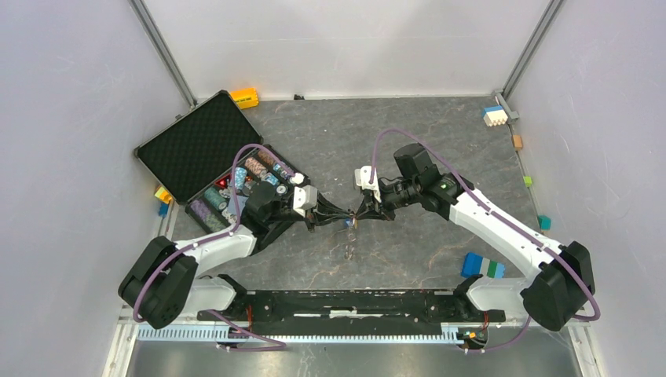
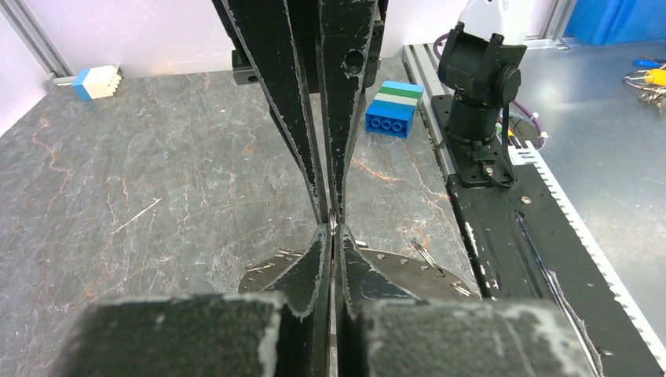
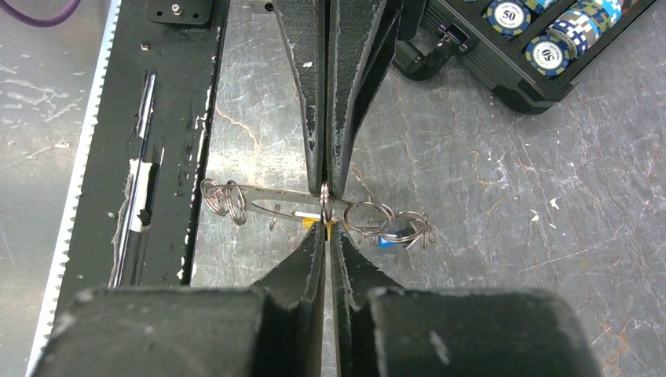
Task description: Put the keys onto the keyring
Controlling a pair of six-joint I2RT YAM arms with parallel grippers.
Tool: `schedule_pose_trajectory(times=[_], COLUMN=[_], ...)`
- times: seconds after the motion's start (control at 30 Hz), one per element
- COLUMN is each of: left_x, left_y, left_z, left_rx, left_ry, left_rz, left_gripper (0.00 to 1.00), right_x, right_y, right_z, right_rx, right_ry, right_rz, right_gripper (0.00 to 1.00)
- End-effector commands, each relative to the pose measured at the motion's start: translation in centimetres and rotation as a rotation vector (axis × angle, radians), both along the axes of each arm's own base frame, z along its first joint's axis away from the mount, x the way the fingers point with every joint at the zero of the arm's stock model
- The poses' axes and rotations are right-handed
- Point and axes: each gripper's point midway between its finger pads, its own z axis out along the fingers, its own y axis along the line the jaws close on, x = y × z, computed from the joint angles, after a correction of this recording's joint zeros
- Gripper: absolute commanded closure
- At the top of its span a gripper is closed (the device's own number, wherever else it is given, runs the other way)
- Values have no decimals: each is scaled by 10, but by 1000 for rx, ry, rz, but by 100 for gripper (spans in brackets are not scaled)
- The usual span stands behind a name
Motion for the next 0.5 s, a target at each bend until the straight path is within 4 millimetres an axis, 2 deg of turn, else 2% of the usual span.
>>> schedule_pose_trajectory(times=[0.0, 0.23, 0.47], left_x=[-8, -10, -11], left_y=[1, 1, 1], left_z=[22, 22, 25], left_rx=[-59, -62, -75], left_ry=[-108, -109, -129], left_rz=[-35, -45, -51], left_gripper=[98, 98, 98], right_x=[3, 2, 1], right_y=[2, 3, 3], right_z=[6, 5, 1], right_rx=[21, 25, 22], right_ry=[-12, -4, 16], right_rz=[6, 14, 22], right_gripper=[92, 100, 100])
